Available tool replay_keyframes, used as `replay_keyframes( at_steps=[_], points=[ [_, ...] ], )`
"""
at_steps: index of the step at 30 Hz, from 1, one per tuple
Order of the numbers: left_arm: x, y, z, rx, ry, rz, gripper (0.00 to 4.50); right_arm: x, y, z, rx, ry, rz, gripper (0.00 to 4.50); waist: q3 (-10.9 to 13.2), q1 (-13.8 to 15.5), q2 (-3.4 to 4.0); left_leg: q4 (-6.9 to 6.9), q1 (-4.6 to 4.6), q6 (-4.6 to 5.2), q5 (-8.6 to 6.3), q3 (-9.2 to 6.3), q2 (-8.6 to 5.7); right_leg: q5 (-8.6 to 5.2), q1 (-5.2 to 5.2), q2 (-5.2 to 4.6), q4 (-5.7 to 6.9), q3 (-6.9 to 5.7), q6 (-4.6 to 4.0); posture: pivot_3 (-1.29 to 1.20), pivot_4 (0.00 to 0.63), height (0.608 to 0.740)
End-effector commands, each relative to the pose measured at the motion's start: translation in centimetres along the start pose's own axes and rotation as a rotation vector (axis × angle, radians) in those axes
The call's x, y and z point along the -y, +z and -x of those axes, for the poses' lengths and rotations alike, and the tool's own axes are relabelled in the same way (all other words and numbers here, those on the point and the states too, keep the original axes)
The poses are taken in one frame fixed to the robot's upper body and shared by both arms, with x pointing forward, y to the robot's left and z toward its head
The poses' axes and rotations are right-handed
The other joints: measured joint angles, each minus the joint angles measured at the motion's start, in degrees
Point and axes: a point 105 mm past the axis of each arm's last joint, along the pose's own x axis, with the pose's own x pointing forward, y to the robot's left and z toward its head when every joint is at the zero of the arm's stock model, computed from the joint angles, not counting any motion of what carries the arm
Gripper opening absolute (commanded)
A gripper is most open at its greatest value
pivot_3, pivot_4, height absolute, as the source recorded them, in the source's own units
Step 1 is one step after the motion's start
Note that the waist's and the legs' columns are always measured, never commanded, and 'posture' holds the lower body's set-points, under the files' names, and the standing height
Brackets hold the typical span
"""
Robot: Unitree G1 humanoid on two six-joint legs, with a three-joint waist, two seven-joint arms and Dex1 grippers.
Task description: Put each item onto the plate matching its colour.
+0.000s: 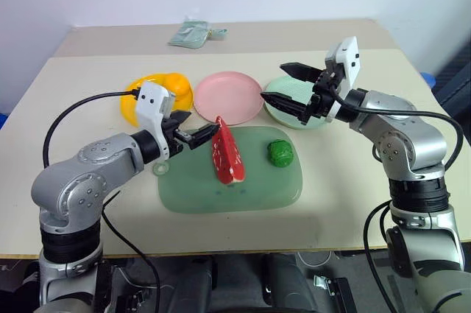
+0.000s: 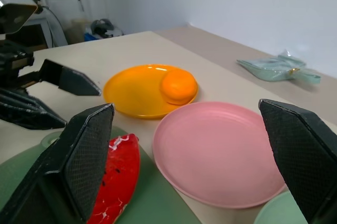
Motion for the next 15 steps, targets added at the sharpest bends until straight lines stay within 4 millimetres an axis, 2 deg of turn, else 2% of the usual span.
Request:
replay_keyframes(
  at_steps=[1, 9, 15],
  points=[
    [0.8, 0.3, 0.0, 0.01, -0.01, 0.008, 4.48, -0.4, 1.4, -0.5, 0.047, 0.03, 0.052, 4.5, 0.0, 0.06, 0.0, 0.0, 0.01, 0.0, 0.0, 0.0, 0.0, 0.0, 0.0, 0.0, 0.0, 0.01, 0.0, 0.0, 0.15, 0.74],
    [1.7, -0.6, -0.5, -0.008, -0.056, 0.028, 4.48, -0.4, 1.2, -0.5, 0.048, 0.032, 0.057, 4.5, 0.0, 0.3, 0.0, 0.01, 0.0, -0.01, 0.0, 0.04, 0.0, 0.0, 0.0, 0.0, 0.0, 0.04, 0.0, 0.0, 0.15, 0.74],
    [2.6, -1.9, -2.2, -0.054, -0.067, 0.111, 4.48, -0.5, 1.3, -0.4, 0.059, 0.028, 0.058, 4.5, 0.0, 0.7, 0.0, 0.04, 0.01, -0.01, 0.0, 0.06, 0.0, 0.0, 0.01, -0.01, -0.01, 0.06, 0.0, 0.0, 0.15, 0.74]
  ],
)
